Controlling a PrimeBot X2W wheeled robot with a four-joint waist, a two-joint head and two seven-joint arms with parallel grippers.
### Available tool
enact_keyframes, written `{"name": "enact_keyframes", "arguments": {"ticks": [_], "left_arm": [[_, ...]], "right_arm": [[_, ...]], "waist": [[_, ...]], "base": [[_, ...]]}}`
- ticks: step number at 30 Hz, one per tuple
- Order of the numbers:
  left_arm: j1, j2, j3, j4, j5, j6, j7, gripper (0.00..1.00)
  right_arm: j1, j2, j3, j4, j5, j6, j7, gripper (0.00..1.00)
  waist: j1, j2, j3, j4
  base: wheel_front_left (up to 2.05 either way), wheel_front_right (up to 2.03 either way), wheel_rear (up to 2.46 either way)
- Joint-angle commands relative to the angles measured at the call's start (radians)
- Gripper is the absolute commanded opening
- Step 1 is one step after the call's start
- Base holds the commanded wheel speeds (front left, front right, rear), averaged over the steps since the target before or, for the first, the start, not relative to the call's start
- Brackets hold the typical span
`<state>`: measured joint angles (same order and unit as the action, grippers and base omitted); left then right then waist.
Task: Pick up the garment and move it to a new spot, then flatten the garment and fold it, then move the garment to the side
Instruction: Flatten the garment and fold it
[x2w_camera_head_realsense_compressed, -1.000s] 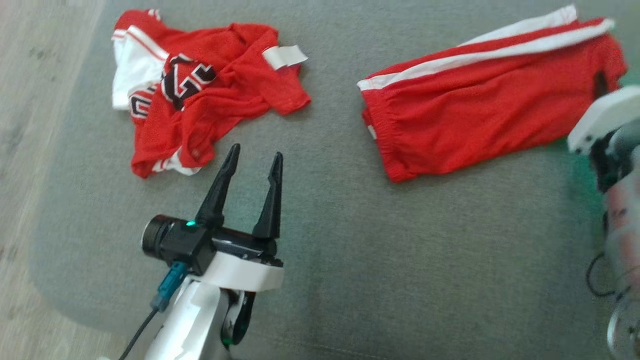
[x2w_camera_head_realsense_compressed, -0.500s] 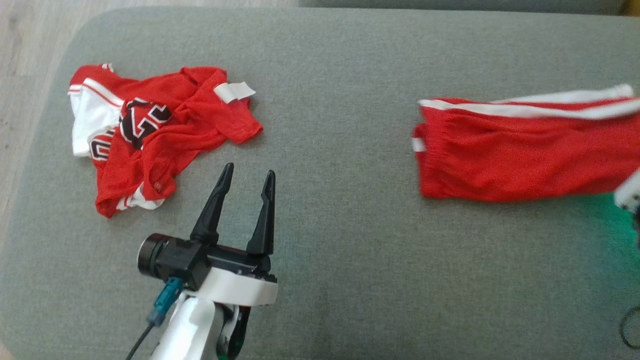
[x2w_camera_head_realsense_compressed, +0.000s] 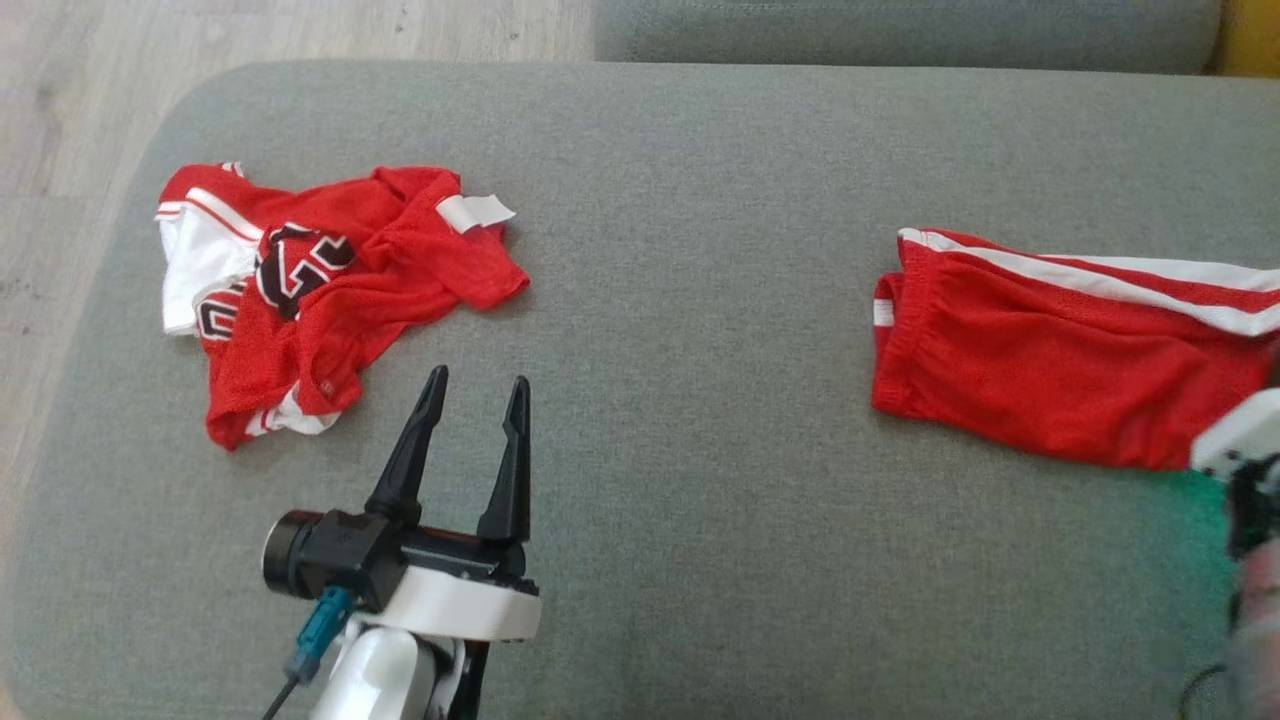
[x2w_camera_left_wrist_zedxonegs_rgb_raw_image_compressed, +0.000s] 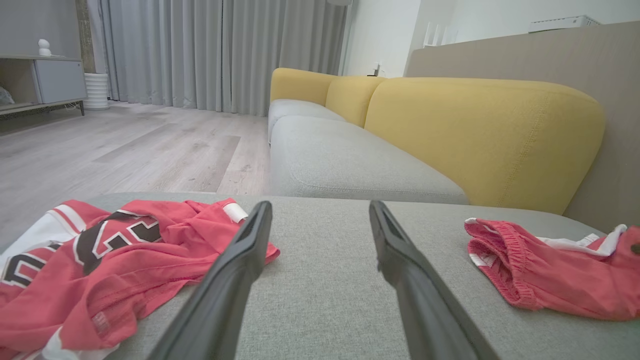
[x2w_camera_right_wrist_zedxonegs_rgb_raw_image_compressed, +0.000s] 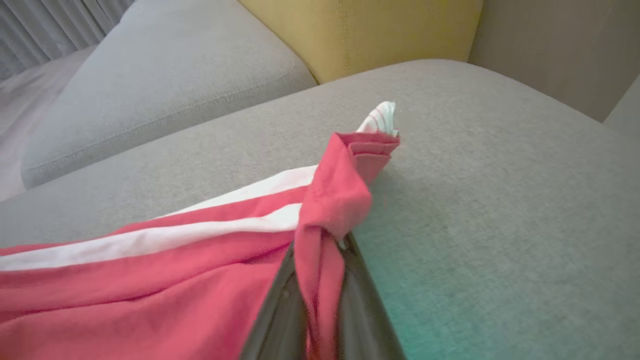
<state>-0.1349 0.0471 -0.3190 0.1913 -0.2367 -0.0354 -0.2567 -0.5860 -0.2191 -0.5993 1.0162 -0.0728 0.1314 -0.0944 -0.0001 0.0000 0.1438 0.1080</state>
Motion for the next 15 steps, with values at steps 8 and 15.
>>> {"name": "enact_keyframes", "arguments": {"ticks": [8,15], "left_arm": [[0.002,0.003,0.051,-0.028,0.008,0.003,-0.005,1.0],[0.018,0.003,0.054,-0.021,0.013,0.005,-0.005,1.0]], "right_arm": [[-0.098,0.121,0.158,-0.092,0.086,-0.001,-0.035,0.0],[-0.084,0.167,0.432,-0.195,0.329,-0.001,-0.018,0.0]], "waist": [[0.0001,0.0,-0.045,0.016],[0.0001,0.0,-0.074,0.055]], "base": [[0.0,0.0,0.0],[0.0,0.0,0.0]]}}
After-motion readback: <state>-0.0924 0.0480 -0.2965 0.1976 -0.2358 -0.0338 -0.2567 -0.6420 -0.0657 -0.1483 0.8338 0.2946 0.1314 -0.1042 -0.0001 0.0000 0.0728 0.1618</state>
